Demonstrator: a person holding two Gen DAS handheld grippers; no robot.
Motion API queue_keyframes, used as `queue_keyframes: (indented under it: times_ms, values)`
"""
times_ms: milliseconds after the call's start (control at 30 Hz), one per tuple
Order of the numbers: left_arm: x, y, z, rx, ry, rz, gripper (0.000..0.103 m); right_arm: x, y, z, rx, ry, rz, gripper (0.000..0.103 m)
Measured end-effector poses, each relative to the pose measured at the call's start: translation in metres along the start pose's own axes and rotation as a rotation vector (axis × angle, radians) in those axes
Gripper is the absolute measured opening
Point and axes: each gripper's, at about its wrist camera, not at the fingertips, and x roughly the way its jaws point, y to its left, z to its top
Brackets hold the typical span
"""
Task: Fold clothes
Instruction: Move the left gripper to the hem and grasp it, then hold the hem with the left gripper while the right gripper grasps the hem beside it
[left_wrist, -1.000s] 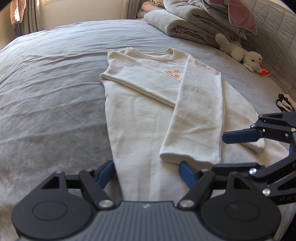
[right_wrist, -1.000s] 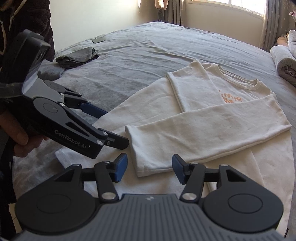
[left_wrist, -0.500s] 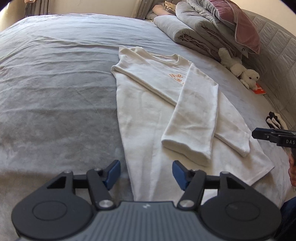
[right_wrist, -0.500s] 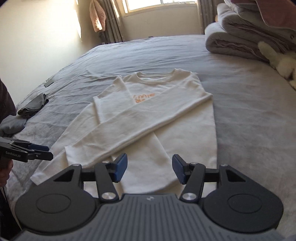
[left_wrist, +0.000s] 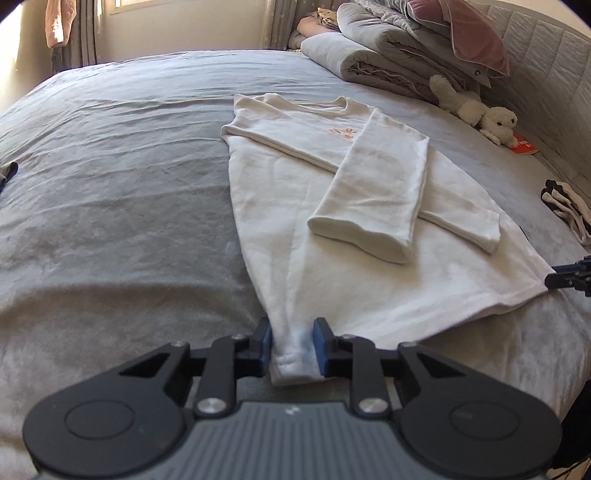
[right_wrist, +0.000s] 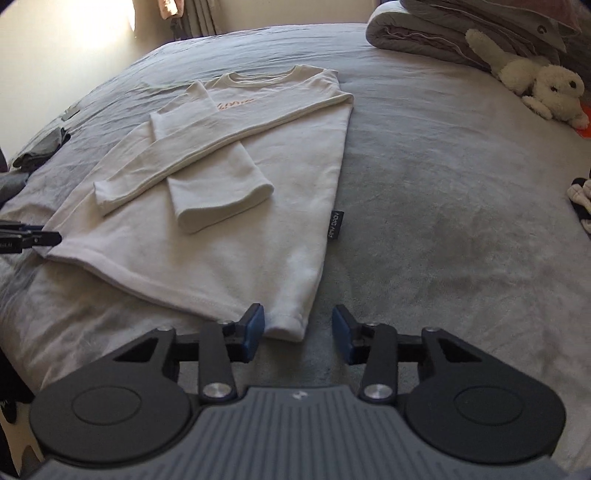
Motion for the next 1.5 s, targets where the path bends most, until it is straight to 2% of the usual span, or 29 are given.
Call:
queue_keyframes:
  times_ms: [100, 233, 433, 533, 567, 600, 633, 733, 933, 1200, 1500]
  values:
    - [-0.002, 0.001, 0.002, -0.012, 0.004, -0.005, 0.023, -0.013, -0.001, 0.010, -0.016, -0.100, -0.019, 0.032]
    - [-0.006, 0.004, 0.007, -0.019, -0.002, -0.019, 0.020, -0.018, 0.011, 0.025, -0.049, -0.213, 0.020, 0.032]
    - [-0.002, 0.011, 0.004, -0.045, 0.021, -0.034, 0.020, 0.021, 0.061, 0.044, -0.220, -0.184, 0.035, 0.032]
    - [-0.002, 0.012, 0.005, -0.050, 0.020, -0.041, 0.020, 0.039, 0.075, 0.055, -0.249, -0.184, 0.028, 0.032]
    - [-0.003, 0.014, 0.005, -0.055, 0.021, -0.045, 0.020, 0.045, 0.078, 0.058, -0.249, -0.168, 0.029, 0.026]
    - [-0.003, 0.015, 0.005, -0.059, 0.022, -0.047, 0.020, 0.053, 0.079, 0.060, -0.248, -0.138, 0.028, 0.011]
    - [-0.004, 0.016, 0.006, -0.065, 0.022, -0.047, 0.021, 0.058, 0.082, 0.058, -0.257, -0.106, 0.023, 0.006]
    - [-0.010, 0.021, 0.008, -0.080, 0.005, -0.033, 0.021, 0.063, 0.088, 0.046, -0.302, -0.046, 0.005, 0.006]
    - [-0.014, 0.027, 0.008, -0.108, 0.001, -0.051, 0.021, 0.046, 0.077, 0.031, -0.271, -0.009, 0.015, 0.008]
    - [-0.016, 0.026, 0.009, -0.100, -0.010, -0.047, 0.021, 0.019, 0.065, 0.032, -0.206, -0.082, 0.014, 0.015]
    - [-0.012, 0.025, 0.008, -0.107, 0.001, -0.048, 0.021, 0.017, 0.057, 0.036, -0.174, -0.096, -0.003, 0.016]
